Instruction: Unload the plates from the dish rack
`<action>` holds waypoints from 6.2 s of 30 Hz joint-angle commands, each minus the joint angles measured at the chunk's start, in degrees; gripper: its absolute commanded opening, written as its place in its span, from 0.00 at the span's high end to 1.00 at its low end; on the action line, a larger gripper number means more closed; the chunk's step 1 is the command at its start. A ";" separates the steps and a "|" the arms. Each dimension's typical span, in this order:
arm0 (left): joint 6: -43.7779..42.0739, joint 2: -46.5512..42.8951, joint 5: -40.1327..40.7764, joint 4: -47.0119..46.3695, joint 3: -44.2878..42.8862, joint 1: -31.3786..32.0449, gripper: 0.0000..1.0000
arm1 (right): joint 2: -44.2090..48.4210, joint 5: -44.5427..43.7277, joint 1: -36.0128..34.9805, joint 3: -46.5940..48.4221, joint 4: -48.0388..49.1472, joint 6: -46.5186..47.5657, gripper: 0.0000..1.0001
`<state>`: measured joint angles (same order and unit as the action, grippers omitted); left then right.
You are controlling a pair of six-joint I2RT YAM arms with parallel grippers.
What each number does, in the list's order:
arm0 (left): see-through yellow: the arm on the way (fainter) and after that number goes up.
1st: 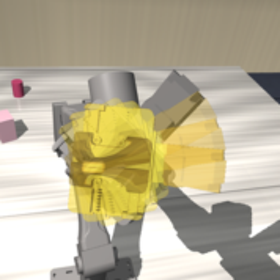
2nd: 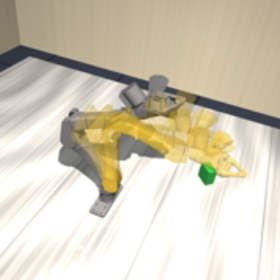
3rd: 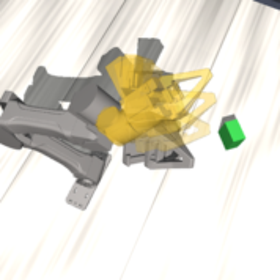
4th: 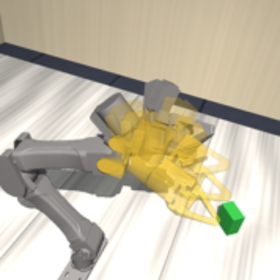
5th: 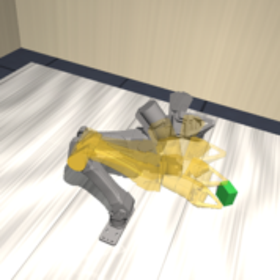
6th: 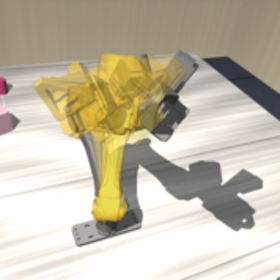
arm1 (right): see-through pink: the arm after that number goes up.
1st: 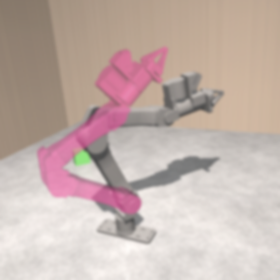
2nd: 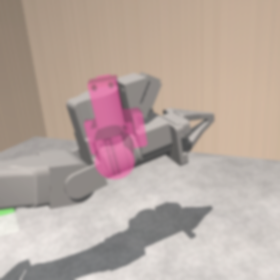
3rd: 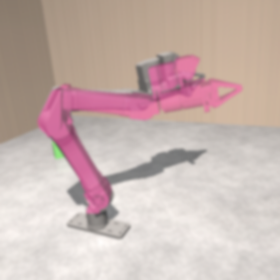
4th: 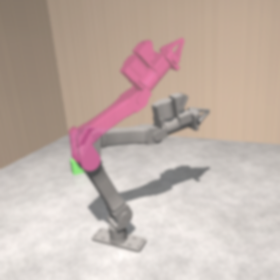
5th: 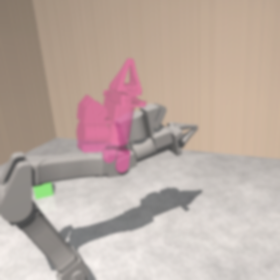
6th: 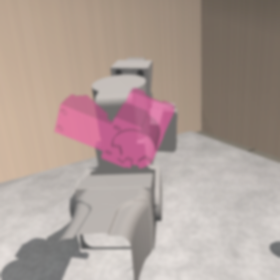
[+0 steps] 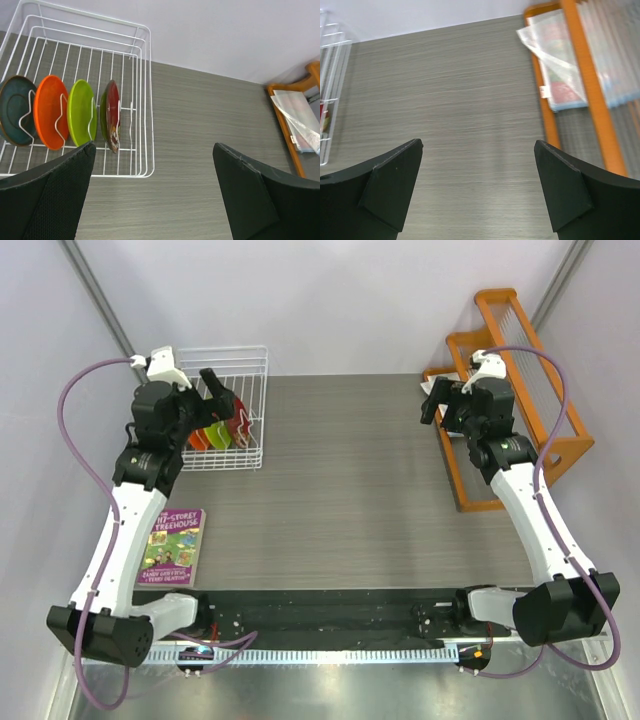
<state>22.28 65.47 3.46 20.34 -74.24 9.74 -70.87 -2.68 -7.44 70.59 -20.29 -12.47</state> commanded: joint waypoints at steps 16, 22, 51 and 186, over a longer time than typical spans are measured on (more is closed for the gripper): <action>0.83 16.34 0.49 -6.10 -0.47 0.11 0.05 | -3.92 -0.60 -0.12 0.60 0.52 3.41 0.04; 1.62 22.50 7.16 -10.12 -0.91 0.11 0.07 | -5.15 1.62 -0.12 1.22 1.22 2.89 0.06; 5.31 38.68 16.40 -17.70 -4.25 -1.48 0.79 | -13.24 6.11 -0.12 4.03 1.22 2.71 0.13; -3.83 13.19 32.74 -16.65 11.75 19.18 0.00 | -25.19 33.79 -2.23 -19.52 29.96 -16.80 0.99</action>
<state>22.11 79.09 29.26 3.53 -61.91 29.74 -94.74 27.73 -9.52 49.71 7.62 -30.00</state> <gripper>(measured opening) 0.994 0.102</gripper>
